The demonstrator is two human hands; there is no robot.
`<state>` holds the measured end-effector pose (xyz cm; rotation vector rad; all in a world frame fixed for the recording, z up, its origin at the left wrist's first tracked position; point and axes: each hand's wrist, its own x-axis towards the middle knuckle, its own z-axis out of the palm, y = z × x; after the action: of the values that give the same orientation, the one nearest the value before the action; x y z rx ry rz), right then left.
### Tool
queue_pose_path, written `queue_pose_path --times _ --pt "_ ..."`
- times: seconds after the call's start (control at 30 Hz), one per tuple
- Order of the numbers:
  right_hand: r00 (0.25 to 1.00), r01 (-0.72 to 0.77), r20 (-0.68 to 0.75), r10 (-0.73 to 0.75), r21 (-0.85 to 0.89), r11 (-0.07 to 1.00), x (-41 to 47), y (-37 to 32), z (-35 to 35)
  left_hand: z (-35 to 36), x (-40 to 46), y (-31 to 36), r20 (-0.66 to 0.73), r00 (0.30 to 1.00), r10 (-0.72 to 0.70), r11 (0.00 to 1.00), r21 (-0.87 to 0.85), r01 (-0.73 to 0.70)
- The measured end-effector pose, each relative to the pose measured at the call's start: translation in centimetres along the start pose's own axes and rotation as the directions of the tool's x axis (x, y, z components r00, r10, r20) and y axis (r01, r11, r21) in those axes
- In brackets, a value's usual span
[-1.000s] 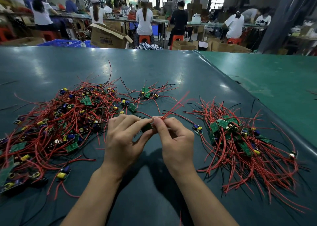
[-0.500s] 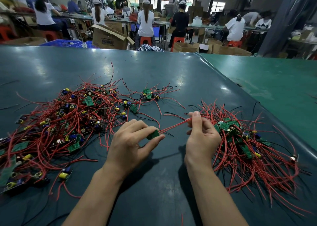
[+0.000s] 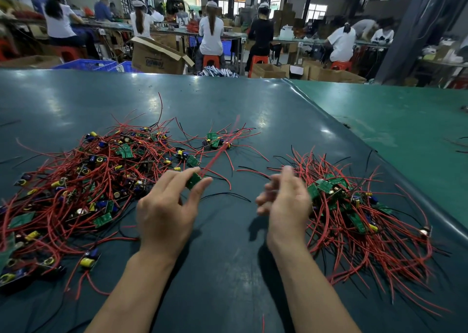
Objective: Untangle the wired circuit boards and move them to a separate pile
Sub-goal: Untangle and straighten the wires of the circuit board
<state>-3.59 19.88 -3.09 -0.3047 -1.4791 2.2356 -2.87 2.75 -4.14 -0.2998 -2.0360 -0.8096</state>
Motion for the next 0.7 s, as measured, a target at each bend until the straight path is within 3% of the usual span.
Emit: queue_pose_path --times 0.03,0.1,0.17,0.27,0.37,0.53,0.7 --pt "0.980 -0.069 0.182 0.084 -0.085 0.994 -0.7 0.3 0.4 0.0 0.0 0.1 0.041 0.999 0.020 0.999 -0.027 -0.019" --pt "0.837 -0.085 0.502 0.219 -0.276 0.957 -2.1 1.0 0.9 0.1 -0.1 0.5 0.215 0.973 0.078 0.985 -0.164 -0.043" --pt "0.735 0.030 0.639 0.227 -0.365 0.931 -2.7 1.6 1.0 0.0 -0.1 0.7 0.339 0.934 0.113 0.961 -0.276 -0.016" --pt "0.758 0.171 0.644 0.099 -0.343 0.924 -2.6 1.9 0.8 0.0 0.1 0.2 0.355 0.928 0.112 0.964 -0.266 -0.015" --pt "0.767 0.201 0.639 0.058 -0.325 0.924 -2.6 2.2 1.1 0.0 0.2 -0.3 0.377 0.917 0.127 0.973 -0.225 -0.042" --pt "0.907 0.220 0.417 -0.057 -0.356 0.908 -1.6 2.4 0.9 -0.1 0.1 -0.5 0.310 0.943 0.122 0.987 -0.138 -0.082" --pt "0.917 0.381 0.284 -0.280 -0.415 0.826 -1.9 2.3 0.9 -0.5 0.3 -1.6 0.221 0.974 0.046 0.996 0.065 -0.062"
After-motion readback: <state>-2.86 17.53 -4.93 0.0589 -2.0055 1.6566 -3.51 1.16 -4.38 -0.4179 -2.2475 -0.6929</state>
